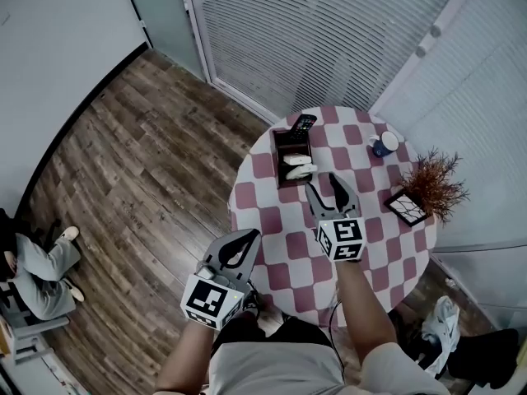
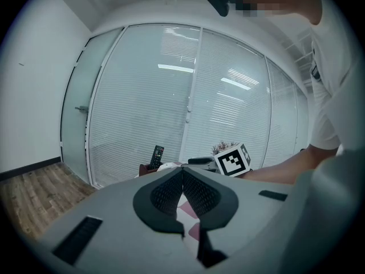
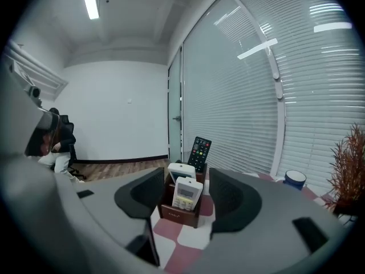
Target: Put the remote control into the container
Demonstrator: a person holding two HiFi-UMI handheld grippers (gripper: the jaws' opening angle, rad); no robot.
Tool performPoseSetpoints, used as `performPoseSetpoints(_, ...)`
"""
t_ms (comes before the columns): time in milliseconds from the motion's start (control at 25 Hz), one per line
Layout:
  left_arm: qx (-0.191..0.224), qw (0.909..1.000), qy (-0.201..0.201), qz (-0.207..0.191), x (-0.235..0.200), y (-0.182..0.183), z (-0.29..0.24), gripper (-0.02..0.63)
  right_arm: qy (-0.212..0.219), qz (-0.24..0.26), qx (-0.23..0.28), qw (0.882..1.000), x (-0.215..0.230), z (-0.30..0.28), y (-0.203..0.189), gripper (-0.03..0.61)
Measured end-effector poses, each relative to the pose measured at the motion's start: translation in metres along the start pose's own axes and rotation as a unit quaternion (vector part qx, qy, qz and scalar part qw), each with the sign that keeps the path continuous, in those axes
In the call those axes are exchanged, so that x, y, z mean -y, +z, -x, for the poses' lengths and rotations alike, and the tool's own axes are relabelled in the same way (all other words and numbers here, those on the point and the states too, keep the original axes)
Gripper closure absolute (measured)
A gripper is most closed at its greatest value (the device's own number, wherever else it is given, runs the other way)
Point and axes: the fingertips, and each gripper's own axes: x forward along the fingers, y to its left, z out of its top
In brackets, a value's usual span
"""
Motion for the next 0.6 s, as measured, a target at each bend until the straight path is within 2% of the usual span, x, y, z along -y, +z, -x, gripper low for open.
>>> performPoseSetpoints(240,0.015,0.9998,-0.006,-0.011,0.027,0.015,-0.003,0.604,0.012,-0.036,0.027,0.999,0.008,0.051,0.015,0.348)
performPoseSetpoints(440,0.029,0.9993,-0.003,-0.023,0.051,0.03,-0.004,0.604,0.02,-0.033,0.05,0.998,0.014,0.102,0.025,0.485)
performPoseSetpoints(600,0.047,0.9983,0.009,-0.034,0.065,0.047,0.002,0.604,0.034,-0.024,0.078,0.996,0.013,0.142,0.045,0.536)
